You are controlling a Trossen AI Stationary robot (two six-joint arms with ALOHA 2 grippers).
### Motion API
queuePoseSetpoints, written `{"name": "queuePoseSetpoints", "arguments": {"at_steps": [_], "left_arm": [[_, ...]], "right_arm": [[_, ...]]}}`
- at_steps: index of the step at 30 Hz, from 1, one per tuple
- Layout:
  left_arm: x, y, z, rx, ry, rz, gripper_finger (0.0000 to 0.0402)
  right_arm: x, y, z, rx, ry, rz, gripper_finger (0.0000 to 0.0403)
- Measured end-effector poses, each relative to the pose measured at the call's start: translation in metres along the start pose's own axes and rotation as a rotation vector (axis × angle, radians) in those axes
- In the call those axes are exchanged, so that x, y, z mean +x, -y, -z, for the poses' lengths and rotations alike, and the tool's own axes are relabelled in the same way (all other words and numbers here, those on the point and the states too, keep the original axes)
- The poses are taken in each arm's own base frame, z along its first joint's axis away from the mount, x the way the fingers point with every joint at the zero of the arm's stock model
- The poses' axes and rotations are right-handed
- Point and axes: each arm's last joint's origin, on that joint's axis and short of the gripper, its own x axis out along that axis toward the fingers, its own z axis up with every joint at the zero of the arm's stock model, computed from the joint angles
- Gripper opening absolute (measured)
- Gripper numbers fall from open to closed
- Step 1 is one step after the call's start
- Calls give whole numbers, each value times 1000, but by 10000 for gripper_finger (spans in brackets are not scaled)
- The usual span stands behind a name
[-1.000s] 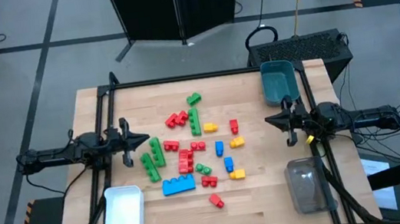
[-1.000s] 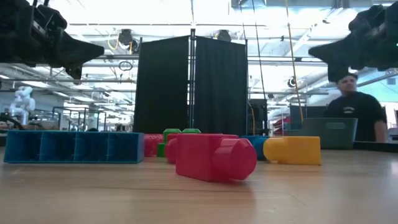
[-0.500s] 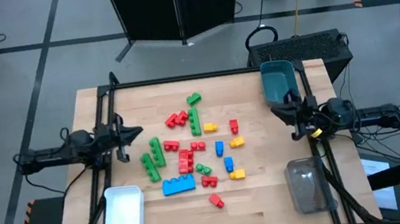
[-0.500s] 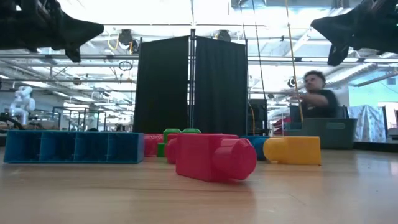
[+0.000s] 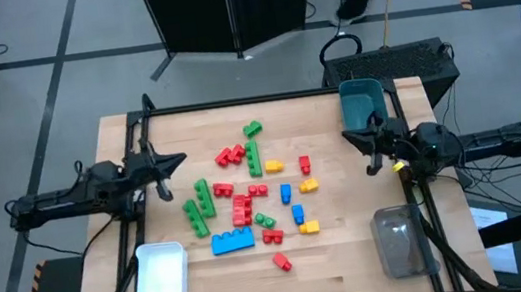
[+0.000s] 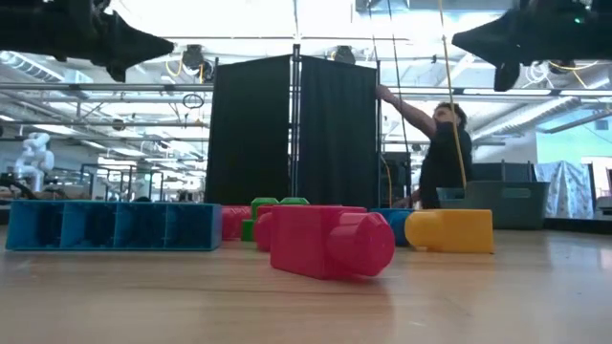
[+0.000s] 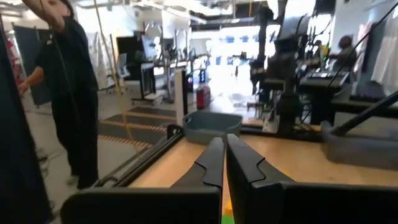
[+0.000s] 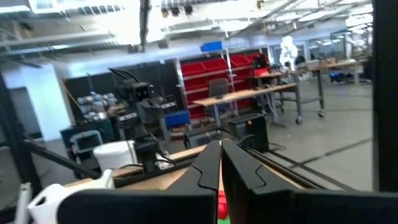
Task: Sort blocks by size
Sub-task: Put the one stud red game piece into the blue bin
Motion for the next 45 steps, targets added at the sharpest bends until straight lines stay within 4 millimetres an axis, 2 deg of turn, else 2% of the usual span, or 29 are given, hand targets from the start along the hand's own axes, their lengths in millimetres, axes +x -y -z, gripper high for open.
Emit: {"name": "queuePoseSetpoints", "arguments": {"at_steps": [6,11,15,18,21,26,32,37,42,45], "left_arm": [[14,1,3,7,-85,19,8],[25,2,3,-1,-123,37,74],[32,2,2,10,-149,36,136],[37,1,2,13,-174,25,160],[42,1,5,17,-206,31,166],[51,3,12,24,-253,33,167],[61,5,12,103,-208,42,167],[68,5,9,117,-155,5,167],[72,5,11,47,-157,-30,167],[73,5,11,18,-147,-34,167]], "right_arm": [[26,-10,-11,-52,-78,31,0],[51,-18,-6,-105,-221,54,4],[71,-21,2,-135,-302,83,26],[85,-19,8,-152,-347,114,48],[95,-17,15,-168,-405,136,74],[102,-11,36,-194,-544,176,119],[102,-3,54,-203,-674,228,162],[101,6,58,-143,-719,285,185],[101,11,58,31,-739,272,194],[99,12,60,58,-779,252,197]]}}
